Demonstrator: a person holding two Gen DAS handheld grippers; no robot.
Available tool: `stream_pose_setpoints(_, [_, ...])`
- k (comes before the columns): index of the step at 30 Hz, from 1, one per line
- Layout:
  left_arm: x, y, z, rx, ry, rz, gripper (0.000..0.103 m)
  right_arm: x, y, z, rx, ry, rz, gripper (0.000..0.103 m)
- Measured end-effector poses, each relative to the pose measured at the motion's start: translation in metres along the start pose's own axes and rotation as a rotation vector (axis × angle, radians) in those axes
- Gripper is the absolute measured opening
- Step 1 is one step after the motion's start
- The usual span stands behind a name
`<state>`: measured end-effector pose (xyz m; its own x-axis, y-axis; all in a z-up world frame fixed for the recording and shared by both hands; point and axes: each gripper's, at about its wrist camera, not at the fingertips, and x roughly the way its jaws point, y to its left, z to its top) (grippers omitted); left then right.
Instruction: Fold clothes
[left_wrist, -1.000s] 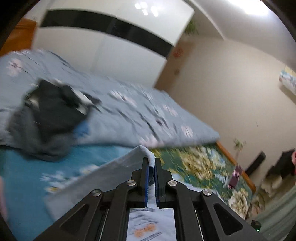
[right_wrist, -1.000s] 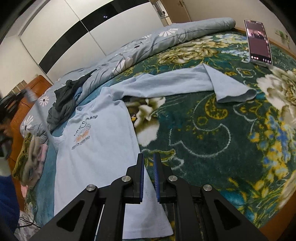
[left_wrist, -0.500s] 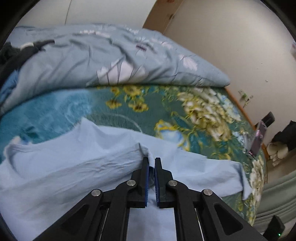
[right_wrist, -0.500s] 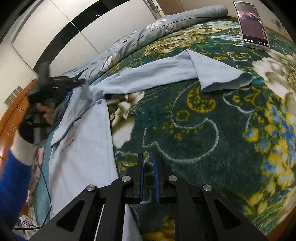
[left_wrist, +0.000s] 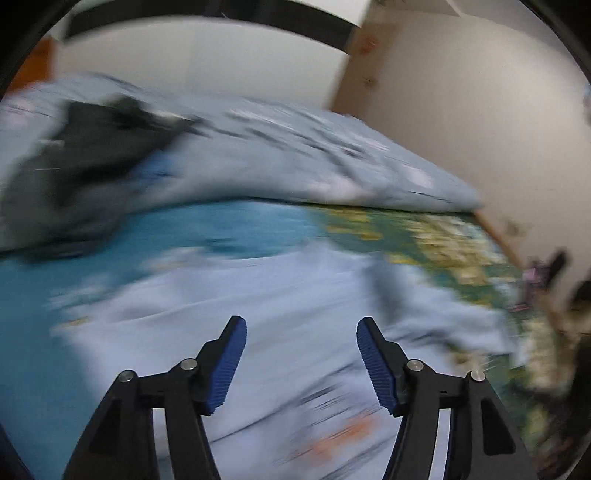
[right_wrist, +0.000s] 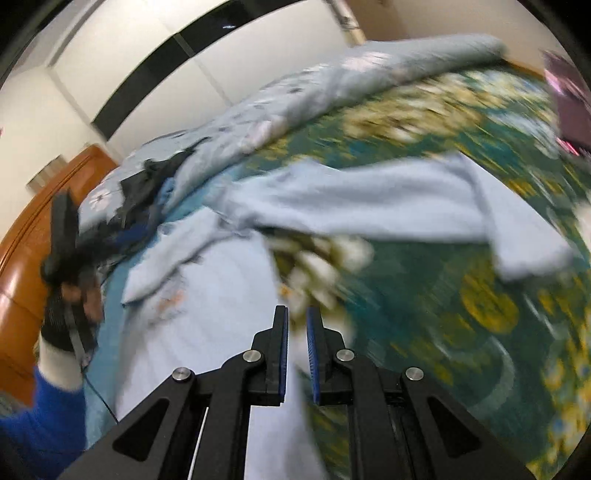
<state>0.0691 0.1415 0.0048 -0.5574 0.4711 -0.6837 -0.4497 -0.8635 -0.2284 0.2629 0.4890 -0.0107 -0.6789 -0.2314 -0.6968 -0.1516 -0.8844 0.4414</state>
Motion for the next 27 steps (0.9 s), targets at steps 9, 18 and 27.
stream_pose_setpoints(9, [-0.009, 0.054, -0.076, 0.020, 0.041, 0.240, 0.068, 0.079, 0.076, 0.062, -0.117, 0.020, 0.016, 0.041])
stream_pose_setpoints(18, [0.003, 0.091, -0.082, -0.227, 0.015, 0.264, 0.068, 0.150, 0.097, 0.092, -0.146, 0.089, -0.084, 0.041])
stream_pose_setpoints(27, [0.001, 0.097, -0.085, -0.264, -0.002, 0.281, 0.070, 0.174, 0.093, 0.106, -0.108, 0.076, -0.172, 0.037])
